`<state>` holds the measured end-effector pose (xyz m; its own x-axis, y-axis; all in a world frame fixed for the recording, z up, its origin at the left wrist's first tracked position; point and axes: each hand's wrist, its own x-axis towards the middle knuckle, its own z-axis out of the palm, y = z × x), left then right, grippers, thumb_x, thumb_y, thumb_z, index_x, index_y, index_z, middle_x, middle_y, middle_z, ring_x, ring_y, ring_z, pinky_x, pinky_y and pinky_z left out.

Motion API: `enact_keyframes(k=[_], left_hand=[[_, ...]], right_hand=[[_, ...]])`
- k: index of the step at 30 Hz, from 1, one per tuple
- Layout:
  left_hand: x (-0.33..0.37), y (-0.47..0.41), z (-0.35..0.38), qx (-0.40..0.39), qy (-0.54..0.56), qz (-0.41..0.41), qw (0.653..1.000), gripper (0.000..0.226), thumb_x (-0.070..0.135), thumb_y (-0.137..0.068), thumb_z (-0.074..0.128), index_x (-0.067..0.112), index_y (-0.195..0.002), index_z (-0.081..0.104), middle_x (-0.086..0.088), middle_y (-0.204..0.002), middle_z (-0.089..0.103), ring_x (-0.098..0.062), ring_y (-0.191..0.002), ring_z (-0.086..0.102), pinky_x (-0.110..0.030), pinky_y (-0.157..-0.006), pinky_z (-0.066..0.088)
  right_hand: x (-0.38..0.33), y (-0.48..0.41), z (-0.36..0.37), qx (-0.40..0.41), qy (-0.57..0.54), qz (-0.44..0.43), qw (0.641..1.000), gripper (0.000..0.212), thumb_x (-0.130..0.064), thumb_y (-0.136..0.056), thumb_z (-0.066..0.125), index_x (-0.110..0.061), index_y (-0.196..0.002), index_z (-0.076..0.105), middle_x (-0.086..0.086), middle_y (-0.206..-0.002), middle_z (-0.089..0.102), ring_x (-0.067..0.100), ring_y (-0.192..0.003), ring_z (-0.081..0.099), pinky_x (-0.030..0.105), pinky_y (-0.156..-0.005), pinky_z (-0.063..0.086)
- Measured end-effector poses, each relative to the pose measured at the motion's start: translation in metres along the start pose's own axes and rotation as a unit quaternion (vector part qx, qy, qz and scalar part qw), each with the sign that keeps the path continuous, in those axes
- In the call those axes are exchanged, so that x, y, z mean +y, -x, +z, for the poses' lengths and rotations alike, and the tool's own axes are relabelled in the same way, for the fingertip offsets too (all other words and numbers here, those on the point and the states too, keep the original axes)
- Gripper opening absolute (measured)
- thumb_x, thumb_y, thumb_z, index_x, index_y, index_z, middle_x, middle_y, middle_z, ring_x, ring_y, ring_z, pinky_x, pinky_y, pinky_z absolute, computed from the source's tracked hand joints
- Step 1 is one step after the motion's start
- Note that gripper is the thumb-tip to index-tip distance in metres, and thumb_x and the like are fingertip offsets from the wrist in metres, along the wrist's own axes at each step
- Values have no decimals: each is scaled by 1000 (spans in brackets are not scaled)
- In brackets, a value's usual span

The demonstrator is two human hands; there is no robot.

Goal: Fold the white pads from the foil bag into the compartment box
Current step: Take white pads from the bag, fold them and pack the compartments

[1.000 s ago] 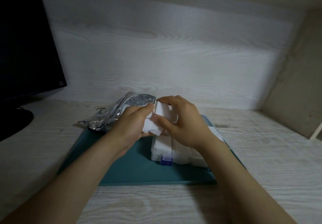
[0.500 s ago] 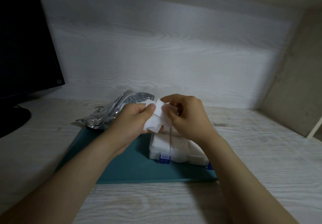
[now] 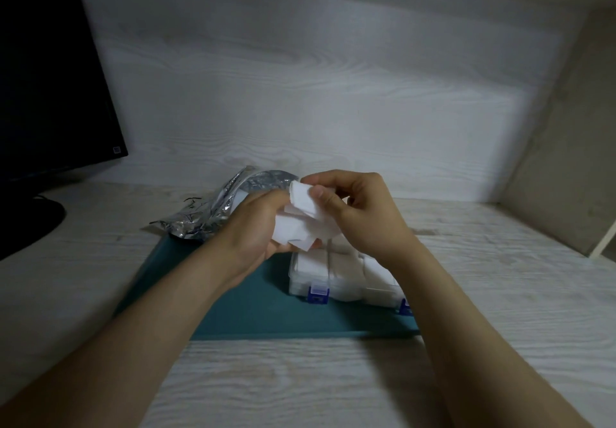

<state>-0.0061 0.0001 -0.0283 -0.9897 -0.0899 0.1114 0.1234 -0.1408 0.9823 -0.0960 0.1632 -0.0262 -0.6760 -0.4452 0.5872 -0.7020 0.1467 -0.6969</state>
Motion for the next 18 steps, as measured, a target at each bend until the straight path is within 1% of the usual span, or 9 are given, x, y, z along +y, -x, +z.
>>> enact_keyframes(k=[3, 6, 7, 9, 11, 13, 15, 17, 18], left_hand=[[-1, -2, -2, 1, 31, -1, 1000, 40, 15, -107, 38, 1, -127, 70, -23, -121, 75, -40, -112, 73, -52, -86, 63], [2, 0, -2, 8, 24, 7, 1000, 36, 20, -111, 42, 3, -122, 71, -22, -113, 77, -32, -97, 77, -43, -73, 65], [2, 0, -2, 13, -5, 14, 1000, 30, 16, -109, 47, 1, -118, 72, -22, -109, 78, -32, -96, 78, -43, -76, 66], [-1, 0, -2, 13, -65, 22, 998, 24, 9, -106, 54, 1, -113, 75, -20, -106, 79, -33, -98, 78, -44, -85, 65], [-2, -1, -2, 25, -88, 21, 996, 23, 9, -105, 55, 3, -111, 77, -16, -104, 80, -30, -98, 78, -43, -86, 64], [-2, -3, -4, 56, -83, 13, 995, 24, 8, -105, 53, 2, -106, 76, -13, -96, 79, -27, -91, 75, -42, -83, 63], [0, -3, -7, 69, -77, 4, 995, 23, 10, -104, 52, 3, -104, 75, -11, -89, 76, -24, -85, 72, -43, -83, 60], [-1, -3, -8, 60, -82, -2, 995, 23, 14, -104, 53, 8, -102, 75, -10, -88, 76, -23, -82, 72, -43, -81, 59], [-1, -2, -8, 47, -87, -4, 995, 24, 16, -104, 54, 10, -99, 77, -10, -88, 76, -21, -80, 72, -39, -77, 58]], right_hand=[[0, 0, -1, 1, 20, -11, 1000, 18, -13, -101, 68, -18, -111, 82, -9, -99, 80, 11, -84, 69, 29, -75, 57], [-1, 1, 1, 24, 46, -19, 998, 18, -16, -100, 71, -22, -112, 83, -12, -103, 79, 14, -89, 71, 34, -78, 58], [-2, 1, 2, 30, 56, -23, 998, 18, -17, -100, 71, -22, -113, 82, -12, -103, 78, 12, -89, 70, 31, -77, 57], [-5, 3, 3, 23, 108, -43, 993, 22, -18, -98, 71, -24, -117, 81, -10, -105, 73, 6, -91, 66, 14, -77, 47], [-11, 7, 2, -1, 158, -64, 985, 31, -18, -91, 75, -26, -121, 78, -10, -112, 72, 2, -99, 63, 5, -79, 40], [-16, 9, 1, -27, 176, -74, 981, 49, -20, -79, 82, -28, -126, 73, -15, -120, 72, 0, -109, 63, 4, -85, 40], [-17, 9, 1, -49, 201, -76, 975, 61, -23, -75, 84, -28, -133, 69, -18, -128, 70, 0, -115, 63, 4, -91, 40], [-17, 9, 2, -57, 222, -84, 970, 60, -22, -77, 81, -27, -135, 68, -17, -129, 71, 4, -114, 65, 7, -91, 42], [-18, 10, 2, -60, 230, -90, 967, 58, -21, -79, 78, -27, -136, 68, -15, -127, 72, 6, -113, 66, 10, -92, 45]])
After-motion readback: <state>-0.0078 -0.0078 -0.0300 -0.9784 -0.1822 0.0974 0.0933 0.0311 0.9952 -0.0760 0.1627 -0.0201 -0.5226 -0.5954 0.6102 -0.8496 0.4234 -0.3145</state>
